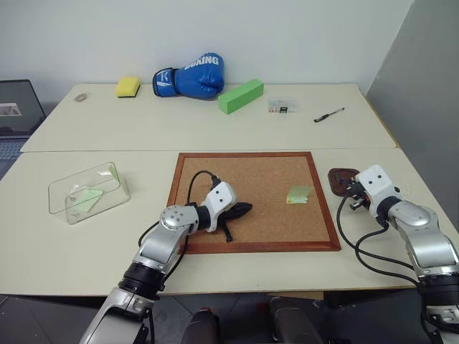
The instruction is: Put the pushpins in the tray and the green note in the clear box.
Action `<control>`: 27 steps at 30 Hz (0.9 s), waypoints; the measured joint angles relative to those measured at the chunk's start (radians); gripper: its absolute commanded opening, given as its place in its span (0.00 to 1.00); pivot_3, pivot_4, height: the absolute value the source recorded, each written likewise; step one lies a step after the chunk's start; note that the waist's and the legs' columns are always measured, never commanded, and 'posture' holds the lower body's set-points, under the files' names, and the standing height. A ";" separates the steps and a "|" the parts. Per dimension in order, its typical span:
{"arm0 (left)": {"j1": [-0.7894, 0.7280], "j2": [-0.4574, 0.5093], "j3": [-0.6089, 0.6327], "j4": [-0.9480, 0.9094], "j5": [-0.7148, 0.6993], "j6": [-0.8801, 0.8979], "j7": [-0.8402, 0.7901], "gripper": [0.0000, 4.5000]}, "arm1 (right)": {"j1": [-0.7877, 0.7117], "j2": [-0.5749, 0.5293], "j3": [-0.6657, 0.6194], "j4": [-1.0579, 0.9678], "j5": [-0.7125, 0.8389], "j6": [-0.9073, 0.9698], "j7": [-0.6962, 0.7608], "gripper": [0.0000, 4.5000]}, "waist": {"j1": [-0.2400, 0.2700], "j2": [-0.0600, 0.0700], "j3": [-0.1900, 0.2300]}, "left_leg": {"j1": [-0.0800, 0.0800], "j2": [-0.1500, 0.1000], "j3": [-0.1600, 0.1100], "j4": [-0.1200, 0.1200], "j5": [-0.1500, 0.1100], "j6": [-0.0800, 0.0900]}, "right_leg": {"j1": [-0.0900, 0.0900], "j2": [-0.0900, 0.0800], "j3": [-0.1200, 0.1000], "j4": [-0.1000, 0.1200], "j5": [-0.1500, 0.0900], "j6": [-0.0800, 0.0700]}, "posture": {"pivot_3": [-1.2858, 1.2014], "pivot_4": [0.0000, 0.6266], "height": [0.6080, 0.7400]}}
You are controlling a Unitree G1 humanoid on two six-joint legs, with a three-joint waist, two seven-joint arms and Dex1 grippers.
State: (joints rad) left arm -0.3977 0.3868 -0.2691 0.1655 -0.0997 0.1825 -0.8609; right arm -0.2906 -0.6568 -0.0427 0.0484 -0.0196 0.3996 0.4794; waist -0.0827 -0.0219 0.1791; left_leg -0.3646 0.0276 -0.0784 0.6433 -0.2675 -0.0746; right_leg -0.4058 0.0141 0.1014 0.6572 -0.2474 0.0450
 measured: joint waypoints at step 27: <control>-0.002 0.000 0.000 0.002 0.000 0.000 -0.001 0.00 | -0.027 0.074 -0.063 0.054 0.005 -0.059 -0.108 0.79 | 0.000 0.000 0.000 | 0.000 0.000 0.000 0.000 0.000 0.000 | 0.000 0.000 0.000 0.000 0.000 0.000 | 0.52 0.24 1.00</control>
State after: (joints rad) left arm -0.3994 0.3866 -0.2687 0.1676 -0.0998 0.1826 -0.8620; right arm -0.3179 -0.5827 -0.1059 0.1022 -0.0143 0.3403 0.3715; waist -0.0831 -0.0217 0.1793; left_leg -0.3646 0.0276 -0.0785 0.6431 -0.2675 -0.0746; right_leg -0.4058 0.0143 0.1016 0.6572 -0.2475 0.0449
